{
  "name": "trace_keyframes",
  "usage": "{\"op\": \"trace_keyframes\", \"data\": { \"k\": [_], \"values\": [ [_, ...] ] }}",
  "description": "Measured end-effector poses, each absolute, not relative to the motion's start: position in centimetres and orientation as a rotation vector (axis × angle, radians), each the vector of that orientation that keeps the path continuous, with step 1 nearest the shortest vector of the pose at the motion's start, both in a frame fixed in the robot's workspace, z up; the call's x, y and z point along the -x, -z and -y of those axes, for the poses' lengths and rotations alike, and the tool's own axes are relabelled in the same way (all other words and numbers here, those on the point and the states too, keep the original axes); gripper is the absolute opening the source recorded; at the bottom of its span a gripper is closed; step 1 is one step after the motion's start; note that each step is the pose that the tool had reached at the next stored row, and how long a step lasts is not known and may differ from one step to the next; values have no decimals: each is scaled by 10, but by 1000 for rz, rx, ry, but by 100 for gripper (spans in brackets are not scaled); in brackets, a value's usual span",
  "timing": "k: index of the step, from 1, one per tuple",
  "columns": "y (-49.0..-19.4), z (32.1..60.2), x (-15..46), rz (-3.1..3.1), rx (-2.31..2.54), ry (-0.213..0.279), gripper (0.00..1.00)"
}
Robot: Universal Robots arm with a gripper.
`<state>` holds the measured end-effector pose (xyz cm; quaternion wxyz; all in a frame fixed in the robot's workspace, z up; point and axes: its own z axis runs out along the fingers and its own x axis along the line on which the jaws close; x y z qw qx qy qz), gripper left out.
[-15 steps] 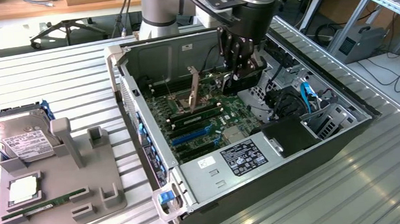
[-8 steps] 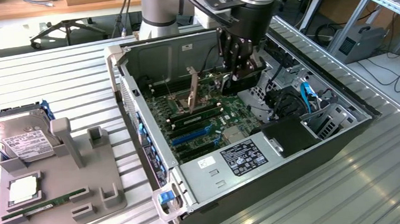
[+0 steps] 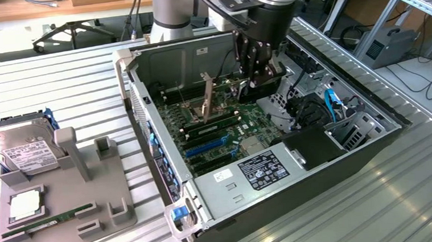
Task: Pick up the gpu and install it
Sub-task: 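Insert the gpu into the slot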
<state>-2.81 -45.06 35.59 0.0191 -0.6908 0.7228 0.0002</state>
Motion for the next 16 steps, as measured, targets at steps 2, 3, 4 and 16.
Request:
{"op": "trace_keyframes", "data": {
  "k": [2, 3, 4, 16],
  "values": [
    [-356, 451, 29, -2244, 2144, -1, 27],
    [-356, 451, 29, -2244, 2144, -1, 27],
    [-356, 451, 29, -2244, 2144, -1, 27],
    [-356, 453, 31, -2244, 2144, -1, 27]
  ]
}}
